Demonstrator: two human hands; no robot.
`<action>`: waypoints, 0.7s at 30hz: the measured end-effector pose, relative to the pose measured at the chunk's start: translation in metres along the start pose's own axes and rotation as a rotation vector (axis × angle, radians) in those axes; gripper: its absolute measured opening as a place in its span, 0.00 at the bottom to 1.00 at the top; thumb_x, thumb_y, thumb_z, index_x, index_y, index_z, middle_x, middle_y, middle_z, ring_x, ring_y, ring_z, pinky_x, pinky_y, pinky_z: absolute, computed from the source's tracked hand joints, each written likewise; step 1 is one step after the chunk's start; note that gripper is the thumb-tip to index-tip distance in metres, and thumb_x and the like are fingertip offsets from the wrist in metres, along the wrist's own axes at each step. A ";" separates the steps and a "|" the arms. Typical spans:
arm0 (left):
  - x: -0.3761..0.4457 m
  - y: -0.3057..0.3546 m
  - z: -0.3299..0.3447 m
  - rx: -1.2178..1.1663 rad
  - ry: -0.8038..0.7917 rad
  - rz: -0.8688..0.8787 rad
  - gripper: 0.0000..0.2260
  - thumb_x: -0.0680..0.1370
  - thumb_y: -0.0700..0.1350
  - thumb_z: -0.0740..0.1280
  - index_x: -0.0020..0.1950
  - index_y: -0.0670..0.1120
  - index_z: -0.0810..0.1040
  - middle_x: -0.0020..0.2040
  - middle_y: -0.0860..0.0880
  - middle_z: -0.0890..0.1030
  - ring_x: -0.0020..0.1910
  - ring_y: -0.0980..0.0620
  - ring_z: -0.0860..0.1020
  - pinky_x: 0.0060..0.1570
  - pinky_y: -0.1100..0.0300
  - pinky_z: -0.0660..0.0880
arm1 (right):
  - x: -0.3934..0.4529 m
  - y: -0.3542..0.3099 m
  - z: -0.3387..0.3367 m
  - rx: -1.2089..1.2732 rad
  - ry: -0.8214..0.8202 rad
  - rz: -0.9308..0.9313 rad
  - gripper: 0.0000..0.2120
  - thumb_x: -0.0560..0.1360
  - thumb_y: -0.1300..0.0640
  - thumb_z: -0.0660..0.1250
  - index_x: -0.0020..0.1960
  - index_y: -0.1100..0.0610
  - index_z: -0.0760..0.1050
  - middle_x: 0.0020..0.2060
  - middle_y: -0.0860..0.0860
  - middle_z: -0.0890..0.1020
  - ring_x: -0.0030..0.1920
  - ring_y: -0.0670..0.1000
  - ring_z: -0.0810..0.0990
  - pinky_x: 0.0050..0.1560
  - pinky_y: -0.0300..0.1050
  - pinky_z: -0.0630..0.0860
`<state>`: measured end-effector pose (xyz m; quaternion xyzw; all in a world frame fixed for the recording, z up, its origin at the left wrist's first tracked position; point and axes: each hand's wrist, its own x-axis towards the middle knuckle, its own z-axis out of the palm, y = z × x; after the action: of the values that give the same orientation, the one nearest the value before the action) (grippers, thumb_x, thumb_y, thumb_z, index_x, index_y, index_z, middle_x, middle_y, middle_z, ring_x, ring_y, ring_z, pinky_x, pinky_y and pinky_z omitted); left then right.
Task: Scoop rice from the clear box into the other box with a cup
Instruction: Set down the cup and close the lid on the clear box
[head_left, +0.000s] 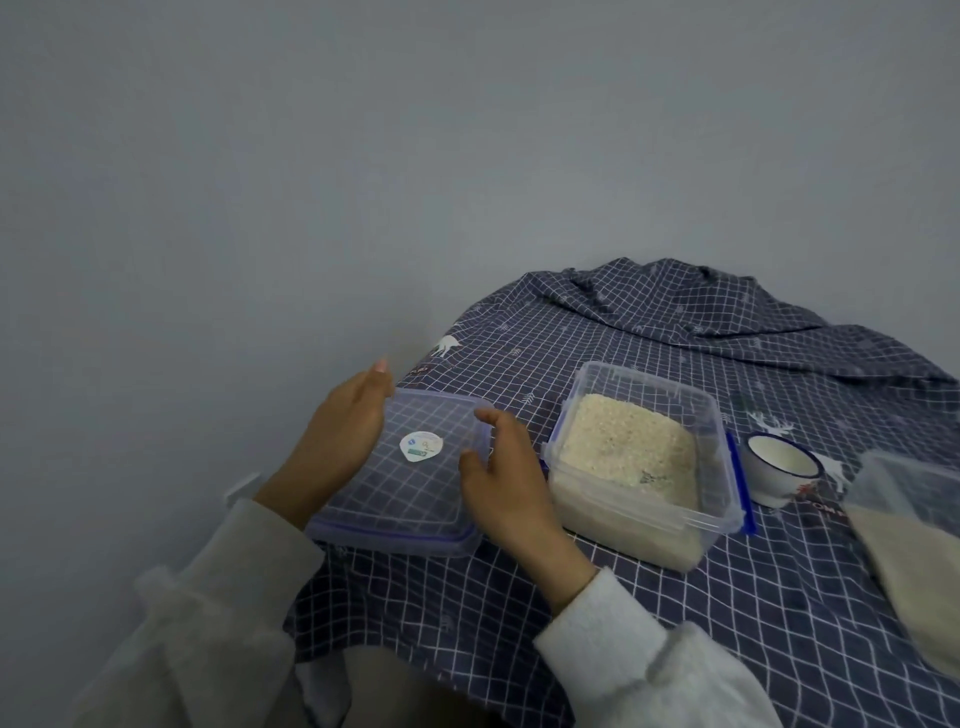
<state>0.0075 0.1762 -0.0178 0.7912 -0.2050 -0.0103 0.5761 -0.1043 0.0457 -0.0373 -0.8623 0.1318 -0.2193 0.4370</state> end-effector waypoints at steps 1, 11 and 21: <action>0.002 -0.008 -0.003 0.017 0.004 -0.010 0.23 0.81 0.60 0.48 0.59 0.48 0.75 0.63 0.45 0.77 0.61 0.47 0.73 0.64 0.49 0.65 | 0.000 0.003 0.002 -0.016 -0.013 0.012 0.24 0.79 0.60 0.61 0.74 0.55 0.61 0.73 0.51 0.66 0.73 0.52 0.64 0.73 0.52 0.64; 0.012 -0.058 -0.010 0.245 0.008 -0.122 0.28 0.79 0.64 0.46 0.65 0.47 0.71 0.67 0.43 0.73 0.65 0.41 0.70 0.67 0.41 0.61 | 0.008 0.021 0.011 -0.113 -0.038 0.096 0.24 0.79 0.58 0.61 0.73 0.58 0.62 0.70 0.54 0.71 0.71 0.55 0.67 0.71 0.55 0.66; 0.008 -0.062 -0.011 0.242 -0.047 -0.129 0.25 0.79 0.63 0.45 0.49 0.47 0.73 0.54 0.47 0.77 0.53 0.46 0.74 0.62 0.44 0.66 | 0.007 0.026 0.019 -0.163 -0.098 0.141 0.21 0.78 0.54 0.59 0.71 0.54 0.65 0.69 0.51 0.71 0.71 0.55 0.64 0.73 0.55 0.60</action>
<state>0.0375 0.1990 -0.0694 0.8658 -0.1671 -0.0410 0.4698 -0.0893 0.0410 -0.0663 -0.8932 0.1879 -0.1342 0.3859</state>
